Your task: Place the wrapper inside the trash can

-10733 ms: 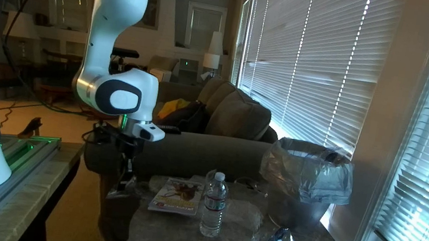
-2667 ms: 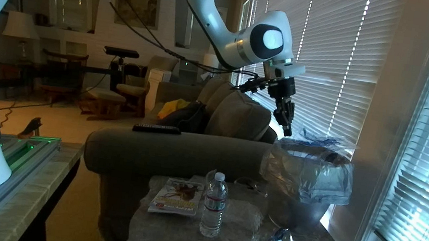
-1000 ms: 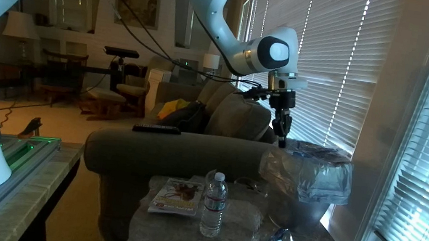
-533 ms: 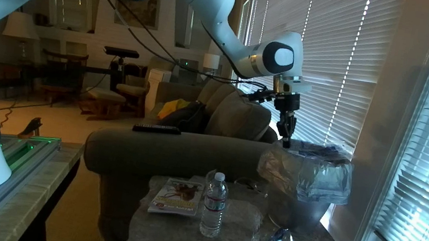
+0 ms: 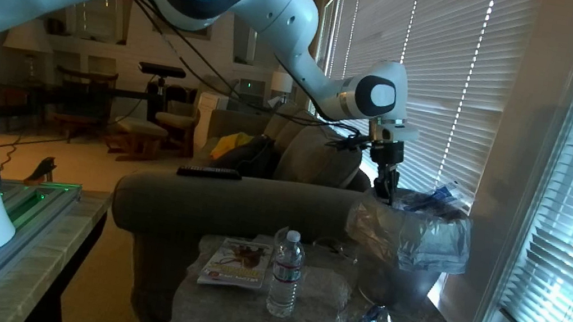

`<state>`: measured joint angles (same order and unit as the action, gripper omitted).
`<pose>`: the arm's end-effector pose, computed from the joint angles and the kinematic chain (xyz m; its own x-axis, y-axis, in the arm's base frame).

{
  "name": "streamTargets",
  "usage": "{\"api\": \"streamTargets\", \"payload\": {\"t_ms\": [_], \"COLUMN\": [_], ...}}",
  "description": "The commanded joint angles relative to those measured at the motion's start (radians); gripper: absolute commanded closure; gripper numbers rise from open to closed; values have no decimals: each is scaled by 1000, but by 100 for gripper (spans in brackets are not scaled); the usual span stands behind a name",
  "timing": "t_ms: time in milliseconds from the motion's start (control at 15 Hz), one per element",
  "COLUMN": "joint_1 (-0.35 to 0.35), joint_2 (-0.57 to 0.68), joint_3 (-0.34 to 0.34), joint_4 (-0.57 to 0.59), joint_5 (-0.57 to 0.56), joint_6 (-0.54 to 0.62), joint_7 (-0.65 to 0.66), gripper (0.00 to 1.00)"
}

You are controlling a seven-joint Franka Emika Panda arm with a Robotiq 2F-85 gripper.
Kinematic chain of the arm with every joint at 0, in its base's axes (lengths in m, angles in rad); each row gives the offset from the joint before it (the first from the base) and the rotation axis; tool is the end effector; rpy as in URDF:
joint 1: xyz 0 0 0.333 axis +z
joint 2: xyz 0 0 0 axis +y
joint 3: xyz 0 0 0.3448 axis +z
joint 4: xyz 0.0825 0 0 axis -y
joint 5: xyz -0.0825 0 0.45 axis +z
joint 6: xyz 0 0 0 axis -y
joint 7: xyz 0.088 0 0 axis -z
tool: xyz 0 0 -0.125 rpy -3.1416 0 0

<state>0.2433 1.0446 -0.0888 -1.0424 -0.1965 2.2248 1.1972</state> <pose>0.8636 0.1524 0.1762 0.6079 -0.7462 0.2714 -0.7712 -0.6363 -0.0218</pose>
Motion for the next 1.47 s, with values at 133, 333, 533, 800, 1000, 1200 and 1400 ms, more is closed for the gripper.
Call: {"api": "streamTargets", "payload": {"t_ms": [133, 333, 533, 800, 1000, 1200, 1400], "joint_1": [1, -3, -8, -14, -9, -10, 0], "joint_2": [86, 71, 33, -14, -38, -55, -67], "joint_3": [-8, -2, 2, 4, 0, 13, 11], "joint_4": [144, 147, 128, 104, 87, 67, 35], "joint_5": [30, 32, 32, 28, 18, -6, -17], "joint_6": [-76, -80, -71, -98, -127, -161, -172], "joint_7": [-23, -38, -67, -133, -182, -235, -285], "gripper": [72, 62, 42, 13, 0, 0, 0]}}
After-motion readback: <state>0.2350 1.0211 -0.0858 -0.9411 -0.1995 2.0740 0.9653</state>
